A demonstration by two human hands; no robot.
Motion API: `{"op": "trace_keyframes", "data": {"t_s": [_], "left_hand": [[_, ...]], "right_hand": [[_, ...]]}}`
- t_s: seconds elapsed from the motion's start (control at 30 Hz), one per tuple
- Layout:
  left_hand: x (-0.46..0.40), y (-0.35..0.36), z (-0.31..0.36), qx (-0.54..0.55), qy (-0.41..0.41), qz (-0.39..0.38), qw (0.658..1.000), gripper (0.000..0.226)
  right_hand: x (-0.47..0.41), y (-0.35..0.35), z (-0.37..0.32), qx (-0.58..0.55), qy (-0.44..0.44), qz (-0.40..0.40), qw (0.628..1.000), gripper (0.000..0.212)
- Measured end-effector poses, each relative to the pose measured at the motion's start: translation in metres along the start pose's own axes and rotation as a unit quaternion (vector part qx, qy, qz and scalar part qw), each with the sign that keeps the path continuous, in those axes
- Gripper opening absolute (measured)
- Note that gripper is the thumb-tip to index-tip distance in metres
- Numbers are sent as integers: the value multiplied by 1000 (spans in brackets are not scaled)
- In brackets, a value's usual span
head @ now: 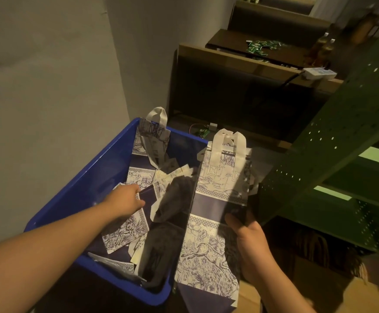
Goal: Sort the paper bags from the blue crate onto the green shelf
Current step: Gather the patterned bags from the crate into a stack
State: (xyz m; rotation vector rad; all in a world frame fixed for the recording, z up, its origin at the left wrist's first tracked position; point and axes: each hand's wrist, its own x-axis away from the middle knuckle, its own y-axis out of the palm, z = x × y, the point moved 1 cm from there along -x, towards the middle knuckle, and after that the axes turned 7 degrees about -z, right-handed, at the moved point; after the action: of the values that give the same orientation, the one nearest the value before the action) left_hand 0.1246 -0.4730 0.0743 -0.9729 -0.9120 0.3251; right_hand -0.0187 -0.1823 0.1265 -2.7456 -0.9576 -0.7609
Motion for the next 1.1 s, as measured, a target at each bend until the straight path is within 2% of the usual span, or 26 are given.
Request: {"op": "trace_keyframes", "data": {"t_s": [0.1, 0.17, 0.3, 0.33, 0.4, 0.6, 0.7, 0.77, 0.87, 0.93, 1.03, 1.1], "left_hand": [[11, -22, 15, 16, 38, -20, 999, 40], [21, -38, 21, 56, 51, 0, 997, 42], [40, -61, 26, 119, 43, 41, 991, 24], [47, -65, 28, 141, 37, 51, 988, 26], [60, -69, 35, 216, 30, 69, 973, 33], [88, -51, 49, 377, 36, 62, 923, 58], [99, -47, 53, 444, 56, 91, 889, 35], [107, -43, 56, 479, 73, 102, 869, 28], [115, -33, 66, 521, 95, 99, 842, 32], [120, -26, 77, 569, 119, 75, 811, 17], [132, -18, 97, 603, 147, 44, 783, 28], [142, -14, 109, 614, 153, 35, 773, 27]], "right_hand": [[7, 2, -9, -22, -6, -24, 999, 16], [9, 3, -13, -43, -4, -30, 999, 8], [13, 7, -20, -93, 9, -25, 995, 29], [13, 7, -21, -104, 14, -29, 994, 34], [15, 8, -29, -123, 10, -48, 991, 29], [28, 14, -56, -186, -41, -125, 974, 26], [32, 20, -66, -198, -95, -149, 964, 43], [35, 25, -72, -200, -116, -165, 959, 48], [34, 29, -75, -190, -114, -166, 961, 45], [32, 30, -74, -153, -112, -156, 969, 35], [32, 31, -68, -98, -114, -134, 980, 29], [33, 31, -63, -89, -111, -125, 982, 29]]}}
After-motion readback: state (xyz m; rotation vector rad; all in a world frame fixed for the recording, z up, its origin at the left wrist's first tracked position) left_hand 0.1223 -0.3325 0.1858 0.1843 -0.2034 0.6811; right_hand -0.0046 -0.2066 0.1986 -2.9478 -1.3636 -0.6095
